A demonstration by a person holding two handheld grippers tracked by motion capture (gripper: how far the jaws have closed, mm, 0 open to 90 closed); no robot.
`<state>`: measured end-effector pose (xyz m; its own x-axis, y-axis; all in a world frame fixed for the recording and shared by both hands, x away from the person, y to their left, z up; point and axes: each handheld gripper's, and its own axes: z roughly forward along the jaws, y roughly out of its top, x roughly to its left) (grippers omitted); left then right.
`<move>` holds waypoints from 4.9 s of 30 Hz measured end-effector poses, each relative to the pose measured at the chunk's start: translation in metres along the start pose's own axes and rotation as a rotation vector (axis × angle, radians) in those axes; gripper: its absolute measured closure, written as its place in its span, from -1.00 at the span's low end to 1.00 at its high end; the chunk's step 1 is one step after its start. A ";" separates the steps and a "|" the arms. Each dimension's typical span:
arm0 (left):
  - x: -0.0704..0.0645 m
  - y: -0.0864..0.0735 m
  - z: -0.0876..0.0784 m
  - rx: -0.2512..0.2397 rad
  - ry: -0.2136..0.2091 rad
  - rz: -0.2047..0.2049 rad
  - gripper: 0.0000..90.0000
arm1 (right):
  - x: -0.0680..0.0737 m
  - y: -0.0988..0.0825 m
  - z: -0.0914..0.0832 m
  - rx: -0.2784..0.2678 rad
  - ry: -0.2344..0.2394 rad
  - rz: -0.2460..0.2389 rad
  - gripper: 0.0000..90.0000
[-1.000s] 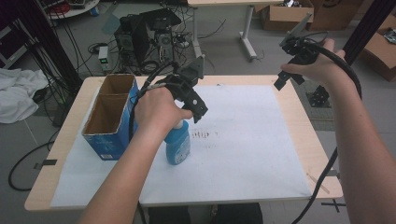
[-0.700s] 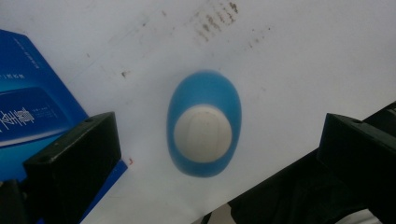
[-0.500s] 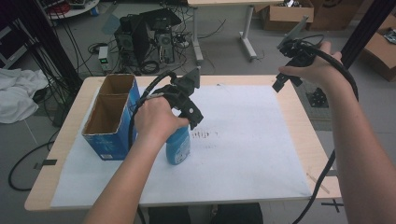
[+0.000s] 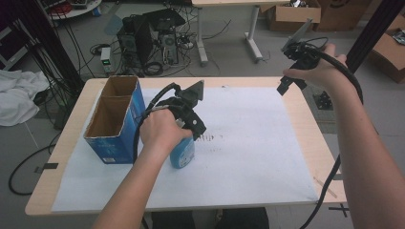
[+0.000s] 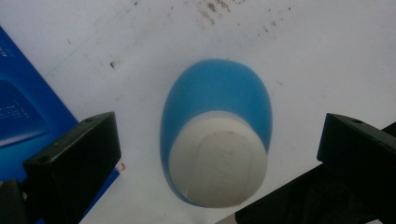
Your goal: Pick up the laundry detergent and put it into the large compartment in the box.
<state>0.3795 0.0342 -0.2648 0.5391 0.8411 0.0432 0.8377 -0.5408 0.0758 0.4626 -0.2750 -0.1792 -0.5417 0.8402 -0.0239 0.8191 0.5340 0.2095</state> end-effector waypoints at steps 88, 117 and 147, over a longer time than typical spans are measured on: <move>0.004 0.001 0.018 0.036 -0.013 0.034 -0.16 | -0.004 0.004 0.010 0.009 0.014 0.008 -0.47; 0.085 -0.013 -0.133 -0.067 -0.024 -0.236 -0.16 | -0.009 0.006 0.011 0.013 0.011 0.011 -0.46; 0.189 -0.081 -0.157 -0.123 0.057 -0.614 -0.16 | -0.012 0.009 0.014 0.026 0.008 0.011 -0.45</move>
<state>0.3999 0.2374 -0.1064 -0.0451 0.9989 0.0083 0.9752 0.0422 0.2172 0.4793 -0.2787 -0.1903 -0.5337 0.8456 -0.0134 0.8298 0.5267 0.1842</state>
